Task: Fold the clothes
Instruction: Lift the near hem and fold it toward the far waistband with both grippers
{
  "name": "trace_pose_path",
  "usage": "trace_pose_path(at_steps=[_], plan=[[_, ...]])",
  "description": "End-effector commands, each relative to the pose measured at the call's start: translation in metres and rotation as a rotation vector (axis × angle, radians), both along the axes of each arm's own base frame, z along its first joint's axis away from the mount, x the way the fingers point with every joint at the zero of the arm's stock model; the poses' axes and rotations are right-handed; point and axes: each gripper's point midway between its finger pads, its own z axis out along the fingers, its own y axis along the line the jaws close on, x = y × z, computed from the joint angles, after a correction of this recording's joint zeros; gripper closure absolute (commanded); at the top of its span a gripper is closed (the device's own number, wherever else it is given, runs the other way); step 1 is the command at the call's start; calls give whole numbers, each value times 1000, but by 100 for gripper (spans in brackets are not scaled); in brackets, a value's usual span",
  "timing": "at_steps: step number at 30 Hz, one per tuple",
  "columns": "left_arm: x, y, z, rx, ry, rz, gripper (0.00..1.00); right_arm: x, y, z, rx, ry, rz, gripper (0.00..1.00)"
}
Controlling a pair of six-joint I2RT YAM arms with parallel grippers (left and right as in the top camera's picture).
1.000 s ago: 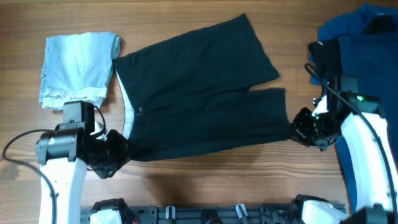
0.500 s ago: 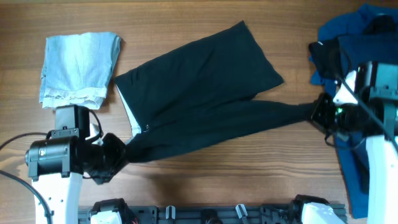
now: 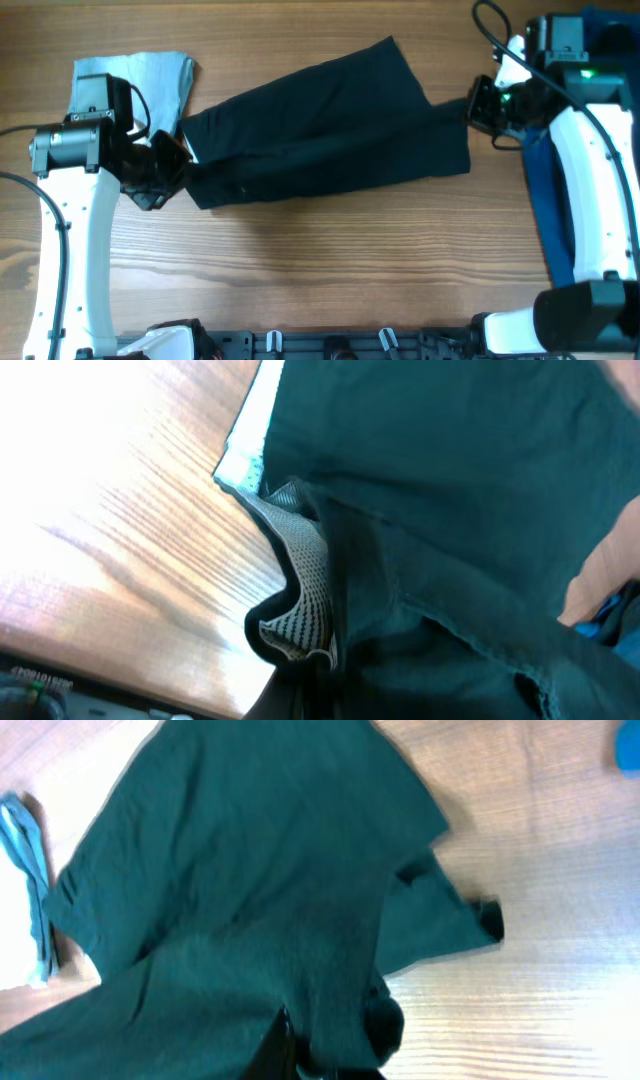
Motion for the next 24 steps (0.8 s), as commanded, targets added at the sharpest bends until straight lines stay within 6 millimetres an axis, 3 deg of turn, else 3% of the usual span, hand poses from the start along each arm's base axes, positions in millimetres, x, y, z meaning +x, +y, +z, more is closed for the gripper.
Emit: trace_pose_path(at_steps=[1, 5, 11, 24], plan=[[28, 49, 4, 246, -92, 61, 96, 44, -29, 2, -153, -129, -54, 96], [52, 53, 6, 259, -168, 72, 96, 77, -21, 1, -151, -225, -40, 96], [75, 56, -25, 257, -117, 67, 96, 109, 1, -27, -147, -249, 6, 96], [134, 63, -125, 248, -36, 54, 96, 166, 33, -136, -140, -229, 61, 96]])
